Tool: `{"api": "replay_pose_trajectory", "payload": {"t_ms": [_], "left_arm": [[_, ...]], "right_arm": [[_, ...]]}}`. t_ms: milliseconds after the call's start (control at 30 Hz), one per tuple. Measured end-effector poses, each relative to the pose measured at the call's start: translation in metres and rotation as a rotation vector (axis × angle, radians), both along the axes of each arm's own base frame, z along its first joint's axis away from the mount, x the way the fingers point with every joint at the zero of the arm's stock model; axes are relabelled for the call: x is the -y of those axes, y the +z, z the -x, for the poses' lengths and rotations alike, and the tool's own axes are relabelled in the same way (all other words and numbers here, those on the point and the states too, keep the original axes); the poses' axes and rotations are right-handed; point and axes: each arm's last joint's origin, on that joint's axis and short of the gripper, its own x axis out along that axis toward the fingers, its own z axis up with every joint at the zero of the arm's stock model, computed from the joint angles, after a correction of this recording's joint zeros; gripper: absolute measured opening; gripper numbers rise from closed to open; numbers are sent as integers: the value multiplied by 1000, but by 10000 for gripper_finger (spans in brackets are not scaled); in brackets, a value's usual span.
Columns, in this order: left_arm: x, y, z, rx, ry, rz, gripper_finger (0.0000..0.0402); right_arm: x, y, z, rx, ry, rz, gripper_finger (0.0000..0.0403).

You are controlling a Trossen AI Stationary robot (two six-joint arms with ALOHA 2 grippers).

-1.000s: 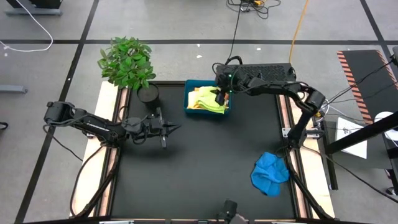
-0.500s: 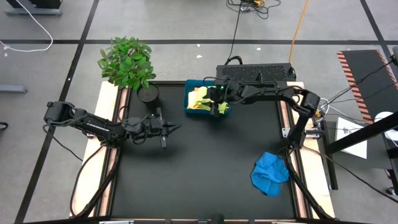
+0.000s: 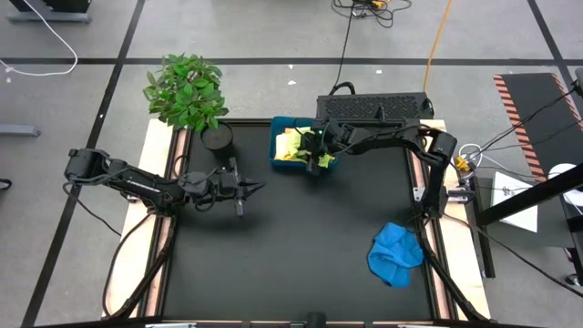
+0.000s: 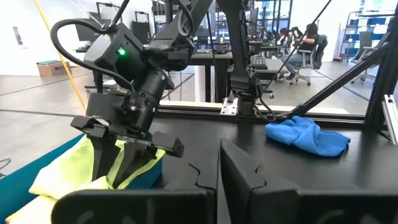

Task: Fold microfiber towels
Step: Put the green microfiber towel into the blue blue bin, then fold the blue microfiber towel

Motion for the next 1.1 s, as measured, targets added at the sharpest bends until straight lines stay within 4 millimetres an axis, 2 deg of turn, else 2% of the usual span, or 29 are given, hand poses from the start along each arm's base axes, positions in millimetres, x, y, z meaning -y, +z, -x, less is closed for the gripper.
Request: {"api": "replay_pose_trajectory", "payload": {"t_ms": [133,267,400,567,667,767,867,1000,1100], "left_arm": [[0,0,0,0,0,0,12],[0,0,0,0,-1,0,3],[0,0,0,0,-1,0,13],[0,0,0,0,-2,0,22],[0,0,0,0,-2,0,17],[1,0,0,-1,-23,-4,9],[2,-1,0,-7,-71,-3,4],[3,-4,-1,-38,-99,-1,4],[2,-4,0,-45,-82,1,14]], "right_arm": [[0,2,0,4,-2,3,141],[-2,15,3,21,-3,14,141],[-8,44,12,51,3,31,141],[-26,93,40,51,9,28,141],[-46,119,59,57,17,2,141],[-75,128,74,53,74,-16,141],[-109,122,87,-67,141,-57,141],[-150,105,106,-359,77,-166,141],[-177,97,117,-500,53,-249,141]]}}
